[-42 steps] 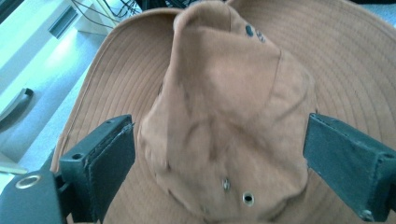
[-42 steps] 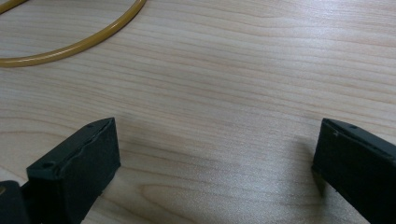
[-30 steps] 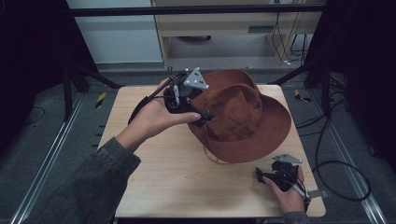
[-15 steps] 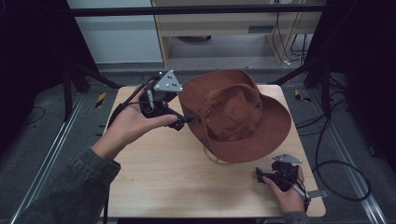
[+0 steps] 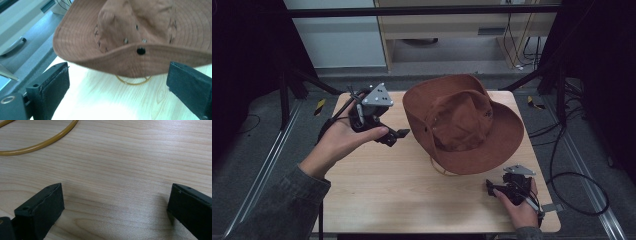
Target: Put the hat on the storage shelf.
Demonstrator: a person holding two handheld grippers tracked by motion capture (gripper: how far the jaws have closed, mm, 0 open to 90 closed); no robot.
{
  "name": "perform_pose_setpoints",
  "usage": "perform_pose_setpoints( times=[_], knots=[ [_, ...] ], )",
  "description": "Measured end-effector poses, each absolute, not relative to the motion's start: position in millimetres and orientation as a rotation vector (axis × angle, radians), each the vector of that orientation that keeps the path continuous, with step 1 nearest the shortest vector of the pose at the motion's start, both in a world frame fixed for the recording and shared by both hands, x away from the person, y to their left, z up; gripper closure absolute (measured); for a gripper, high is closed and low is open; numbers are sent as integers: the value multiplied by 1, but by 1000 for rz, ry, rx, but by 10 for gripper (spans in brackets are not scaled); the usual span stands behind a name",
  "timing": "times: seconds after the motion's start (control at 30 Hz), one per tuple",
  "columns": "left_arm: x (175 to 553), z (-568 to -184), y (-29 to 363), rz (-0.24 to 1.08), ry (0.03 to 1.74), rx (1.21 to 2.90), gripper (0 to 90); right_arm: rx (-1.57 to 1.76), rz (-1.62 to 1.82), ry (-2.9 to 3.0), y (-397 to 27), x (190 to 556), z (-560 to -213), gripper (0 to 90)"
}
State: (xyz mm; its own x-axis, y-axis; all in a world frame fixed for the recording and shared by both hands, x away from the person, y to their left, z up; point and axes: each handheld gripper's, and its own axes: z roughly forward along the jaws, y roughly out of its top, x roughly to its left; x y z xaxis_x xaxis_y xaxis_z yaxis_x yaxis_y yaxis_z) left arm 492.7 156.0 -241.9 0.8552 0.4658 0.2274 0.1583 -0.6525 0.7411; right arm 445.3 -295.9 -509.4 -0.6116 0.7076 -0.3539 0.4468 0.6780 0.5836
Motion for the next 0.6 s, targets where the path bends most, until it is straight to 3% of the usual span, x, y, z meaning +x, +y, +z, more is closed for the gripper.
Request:
perform_pose_setpoints(
  times=[0.6],
  knots=[
    [499, -304, 200, 473, 562, 2269, 37, 886, 601, 2319, -296, 445, -509, 7]
  ],
)
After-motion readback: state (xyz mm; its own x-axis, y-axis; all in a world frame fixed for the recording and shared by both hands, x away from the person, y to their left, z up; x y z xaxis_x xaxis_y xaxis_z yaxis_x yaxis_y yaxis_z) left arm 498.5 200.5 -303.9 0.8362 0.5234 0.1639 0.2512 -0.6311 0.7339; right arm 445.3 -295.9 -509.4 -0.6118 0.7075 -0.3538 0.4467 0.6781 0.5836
